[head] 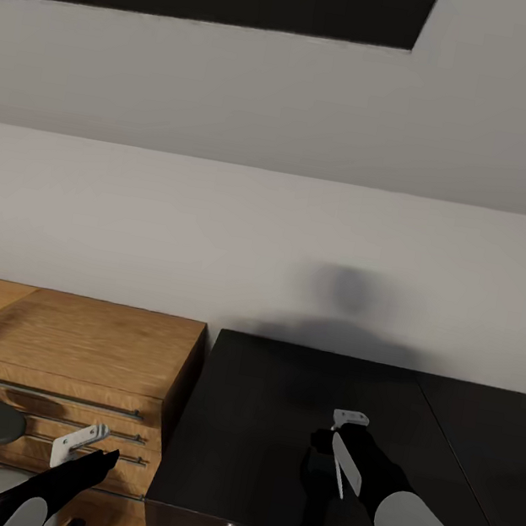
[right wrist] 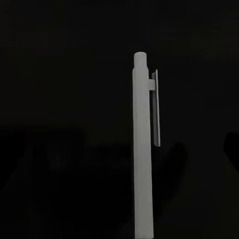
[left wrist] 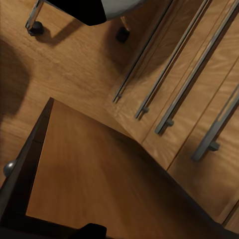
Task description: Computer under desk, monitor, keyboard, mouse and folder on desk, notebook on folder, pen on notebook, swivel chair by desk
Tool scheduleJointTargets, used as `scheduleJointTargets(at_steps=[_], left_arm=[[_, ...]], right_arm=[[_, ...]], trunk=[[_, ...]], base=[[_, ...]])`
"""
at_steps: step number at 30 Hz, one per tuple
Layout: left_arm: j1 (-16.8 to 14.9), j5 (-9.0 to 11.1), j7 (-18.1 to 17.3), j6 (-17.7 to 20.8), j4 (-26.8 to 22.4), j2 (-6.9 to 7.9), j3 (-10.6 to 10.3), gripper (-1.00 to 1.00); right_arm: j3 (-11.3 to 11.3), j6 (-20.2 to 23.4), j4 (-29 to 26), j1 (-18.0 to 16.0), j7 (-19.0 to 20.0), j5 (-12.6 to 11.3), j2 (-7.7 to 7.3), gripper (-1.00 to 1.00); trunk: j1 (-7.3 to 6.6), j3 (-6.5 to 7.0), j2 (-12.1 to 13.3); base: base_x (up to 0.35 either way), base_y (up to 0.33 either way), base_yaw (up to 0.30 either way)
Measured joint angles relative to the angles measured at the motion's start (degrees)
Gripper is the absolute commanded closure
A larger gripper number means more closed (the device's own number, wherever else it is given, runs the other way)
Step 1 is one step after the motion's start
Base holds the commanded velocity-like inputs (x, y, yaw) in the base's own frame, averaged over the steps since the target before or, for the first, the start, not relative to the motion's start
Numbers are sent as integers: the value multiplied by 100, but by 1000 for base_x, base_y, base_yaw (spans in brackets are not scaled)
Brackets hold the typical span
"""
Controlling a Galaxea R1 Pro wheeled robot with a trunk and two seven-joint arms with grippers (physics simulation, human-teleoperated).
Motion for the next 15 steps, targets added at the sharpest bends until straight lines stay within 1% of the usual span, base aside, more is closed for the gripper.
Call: scheduleJointTargets(at_steps=[4,15], left_arm=[[2,0,0,0,0,0,0,-100],[0,0,0,0,0,0,0,-100]], right_arm=[[0,0,0,0,0,-1,0,-100],[0,0,0,0,0,3,0,-100]], trunk=[[88,-72,-161],[89,-72,-162]], base=[[0,0,0],[0,0,0]])
